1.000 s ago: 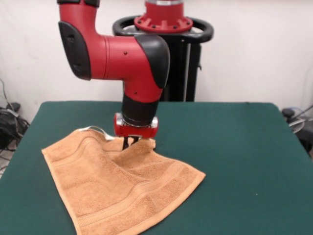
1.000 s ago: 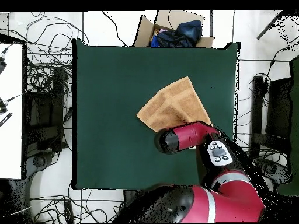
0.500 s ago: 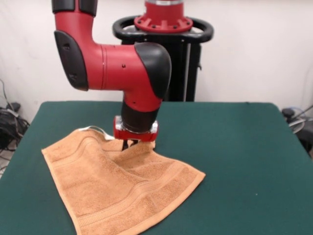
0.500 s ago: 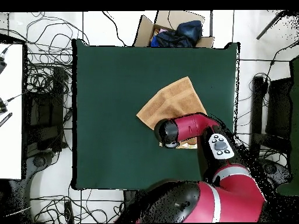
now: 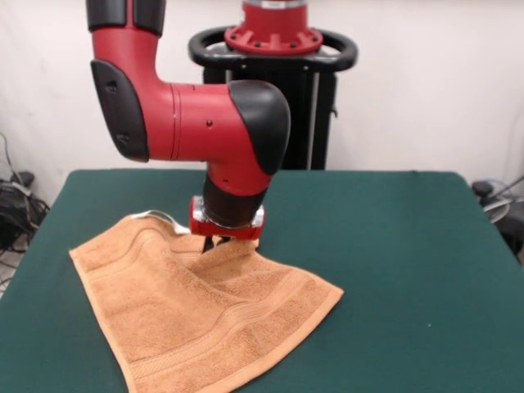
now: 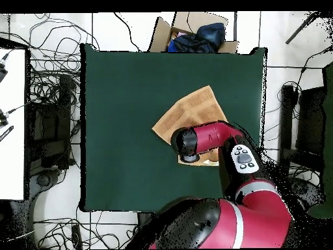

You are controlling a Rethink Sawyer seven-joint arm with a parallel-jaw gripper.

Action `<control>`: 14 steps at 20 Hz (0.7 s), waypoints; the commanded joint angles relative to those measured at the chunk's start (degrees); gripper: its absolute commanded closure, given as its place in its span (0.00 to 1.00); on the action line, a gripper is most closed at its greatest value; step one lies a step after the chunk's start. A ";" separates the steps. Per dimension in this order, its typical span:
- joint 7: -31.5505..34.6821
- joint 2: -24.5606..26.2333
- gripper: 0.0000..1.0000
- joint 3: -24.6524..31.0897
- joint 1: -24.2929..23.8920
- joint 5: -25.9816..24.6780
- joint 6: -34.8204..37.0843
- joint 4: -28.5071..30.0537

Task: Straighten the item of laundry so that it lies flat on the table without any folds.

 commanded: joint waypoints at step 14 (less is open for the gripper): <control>-14.68 5.67 1.00 -6.37 -3.79 -11.61 5.55 2.99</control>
